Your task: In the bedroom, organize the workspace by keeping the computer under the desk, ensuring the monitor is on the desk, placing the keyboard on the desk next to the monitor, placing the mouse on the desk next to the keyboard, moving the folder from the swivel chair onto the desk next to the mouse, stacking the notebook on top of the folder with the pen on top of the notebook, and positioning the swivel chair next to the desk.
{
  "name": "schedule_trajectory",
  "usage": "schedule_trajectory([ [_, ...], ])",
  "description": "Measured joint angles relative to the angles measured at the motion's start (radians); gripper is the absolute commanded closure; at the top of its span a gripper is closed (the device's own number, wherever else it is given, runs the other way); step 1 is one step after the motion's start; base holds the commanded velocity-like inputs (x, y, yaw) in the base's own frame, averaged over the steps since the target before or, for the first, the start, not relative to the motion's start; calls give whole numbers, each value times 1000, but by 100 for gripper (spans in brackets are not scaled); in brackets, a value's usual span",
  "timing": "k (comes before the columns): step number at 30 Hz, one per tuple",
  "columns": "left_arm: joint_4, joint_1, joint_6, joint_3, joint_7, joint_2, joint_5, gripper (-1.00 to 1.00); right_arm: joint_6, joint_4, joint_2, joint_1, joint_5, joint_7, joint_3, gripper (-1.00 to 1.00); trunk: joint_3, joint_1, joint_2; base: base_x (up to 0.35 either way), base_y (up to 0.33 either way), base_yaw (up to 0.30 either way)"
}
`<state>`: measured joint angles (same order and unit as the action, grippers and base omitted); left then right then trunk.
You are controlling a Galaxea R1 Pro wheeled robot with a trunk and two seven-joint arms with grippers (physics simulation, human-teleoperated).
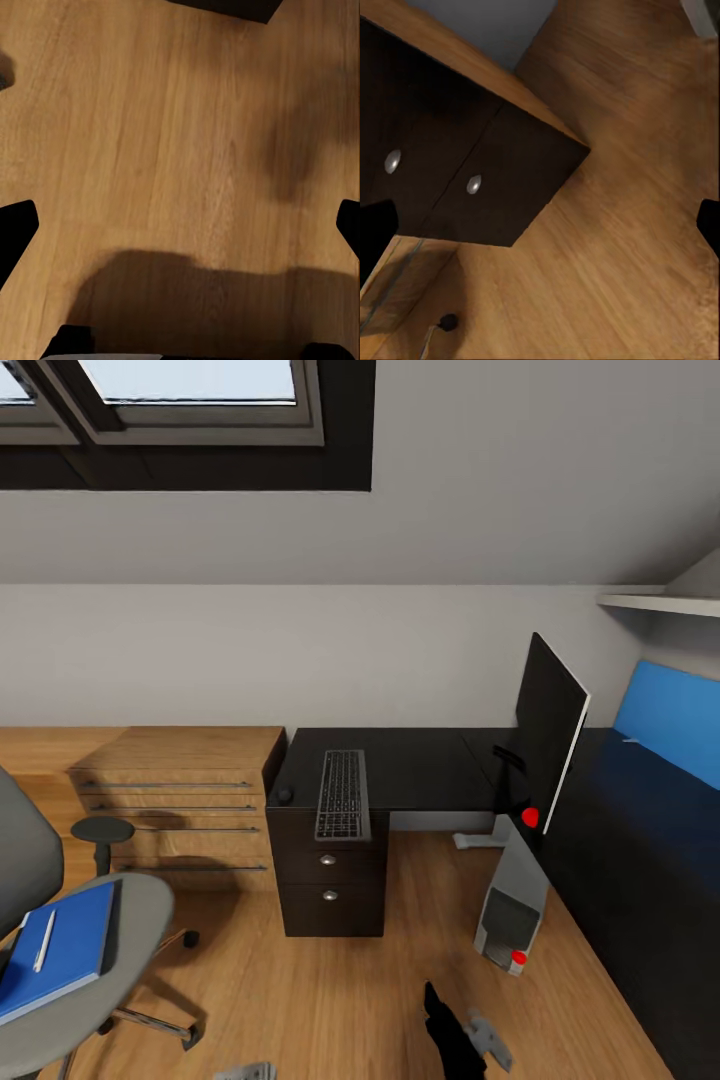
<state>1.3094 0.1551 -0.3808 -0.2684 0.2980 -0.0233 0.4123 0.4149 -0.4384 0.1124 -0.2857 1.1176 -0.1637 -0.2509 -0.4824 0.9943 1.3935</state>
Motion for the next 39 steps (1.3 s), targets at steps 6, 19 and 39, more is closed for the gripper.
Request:
schedule_trajectory([
  [6,-21,1,84,0,0,-18,4,-100,117,144,-5,0,-114,2,-3,-100,16,-19,-35,0,-4,0],
  [19,-117,1,197,6,9,-37,8,-100,202,294,-10,0,-196,-3,-19,-100,56,-69,-126,0,0,0],
  [39,-142,1,203,7,7,-34,7,-100,204,322,-6,3,-338,-9,-82,-100,119,-145,-266,-118,0,0],
])
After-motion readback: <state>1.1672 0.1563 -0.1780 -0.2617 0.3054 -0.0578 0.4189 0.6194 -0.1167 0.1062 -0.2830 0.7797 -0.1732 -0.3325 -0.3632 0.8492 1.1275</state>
